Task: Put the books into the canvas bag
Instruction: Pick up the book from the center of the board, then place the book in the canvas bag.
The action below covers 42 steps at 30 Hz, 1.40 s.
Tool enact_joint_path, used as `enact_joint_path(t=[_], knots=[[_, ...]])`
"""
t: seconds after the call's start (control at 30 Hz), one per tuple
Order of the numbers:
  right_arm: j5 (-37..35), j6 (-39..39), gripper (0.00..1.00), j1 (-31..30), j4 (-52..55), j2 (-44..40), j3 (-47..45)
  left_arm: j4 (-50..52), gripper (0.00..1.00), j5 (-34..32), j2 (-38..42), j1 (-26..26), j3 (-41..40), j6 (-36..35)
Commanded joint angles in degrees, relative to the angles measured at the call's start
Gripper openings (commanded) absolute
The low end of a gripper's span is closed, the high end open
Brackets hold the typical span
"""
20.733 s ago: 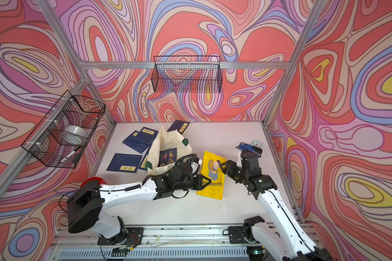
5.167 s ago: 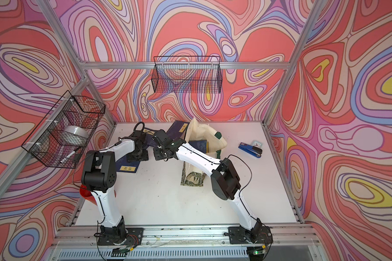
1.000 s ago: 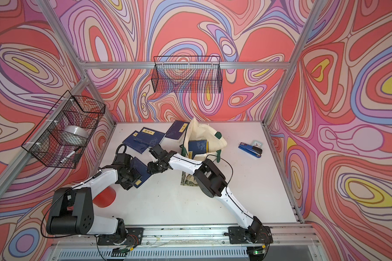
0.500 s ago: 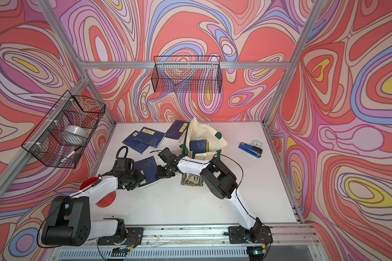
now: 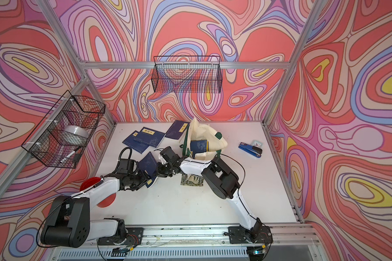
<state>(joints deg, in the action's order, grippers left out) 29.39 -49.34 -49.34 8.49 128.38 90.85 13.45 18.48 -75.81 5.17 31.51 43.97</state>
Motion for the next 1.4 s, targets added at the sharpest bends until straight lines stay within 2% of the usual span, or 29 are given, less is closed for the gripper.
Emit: enact_joint_path(t=[0.0, 0.17, 0.2, 0.27, 0.37, 0.53, 0.63, 0.77, 0.93, 1.03, 1.13, 1.23, 1.37], knots=[[-4.2, 5.9, 0.0, -0.5, 4.4, -4.8, 3.4, 4.9, 0.59, 1.2, 0.4, 0.5, 1.0, -1.8], [-12.5, 16.0, 0.0, -0.6, 13.5, -11.6, 7.6, 10.1, 0.67, 2.4, 5.1, 0.5, 6.1, -3.5], [-13.7, 17.4, 0.0, -0.6, 14.4, -13.0, 8.1, 10.9, 0.69, 3.1, 6.4, 0.5, 7.2, -3.7], [-16.5, 19.8, 0.0, -0.6, 15.9, -16.7, 8.6, 12.0, 0.8, 4.9, 9.6, 0.5, 9.7, -4.3], [-19.6, 22.2, 0.0, -0.6, 16.5, -21.8, 8.2, 12.2, 0.84, 7.9, 12.8, 0.5, 13.4, -5.8], [-25.0, 24.5, 0.0, -0.7, 17.5, -30.5, 6.7, 11.0, 0.83, 13.9, 13.8, 1.1, 18.8, -4.8], [-30.0, 26.2, 0.0, -0.6, 19.1, -36.3, 5.3, 9.7, 0.82, 14.2, 13.3, 3.3, 22.3, -4.2], [-39.6, 27.9, 0.0, -0.3, 24.5, -42.7, 4.2, 8.1, 0.8, 12.4, 9.7, 8.2, 28.4, -3.3], [-49.9, 27.4, 0.0, 1.2, 31.8, -49.9, 1.6, 7.9, 0.78, 7.9, 0.5, 17.2, 39.3, -3.5], [-51.1, 24.8, 0.0, 4.6, 36.3, -52.7, 0.3, 10.0, 0.79, 1.9, -5.7, 22.3, 46.7, -3.9], [-47.9, 22.2, 0.0, 10.1, 38.5, -54.1, -1.4, 12.0, 0.8, -0.3, -12.6, 25.7, 53.0, -3.9], [-42.4, 20.7, 0.0, 13.9, 39.0, -53.4, -1.9, 13.4, 0.77, -1.0, -18.1, 27.5, 57.5, -3.8], [-38.4, 21.0, 0.0, 15.2, 38.9, -49.8, -0.7, 16.1, 0.73, -3.9, -22.4, 28.6, 61.1, -4.7]])
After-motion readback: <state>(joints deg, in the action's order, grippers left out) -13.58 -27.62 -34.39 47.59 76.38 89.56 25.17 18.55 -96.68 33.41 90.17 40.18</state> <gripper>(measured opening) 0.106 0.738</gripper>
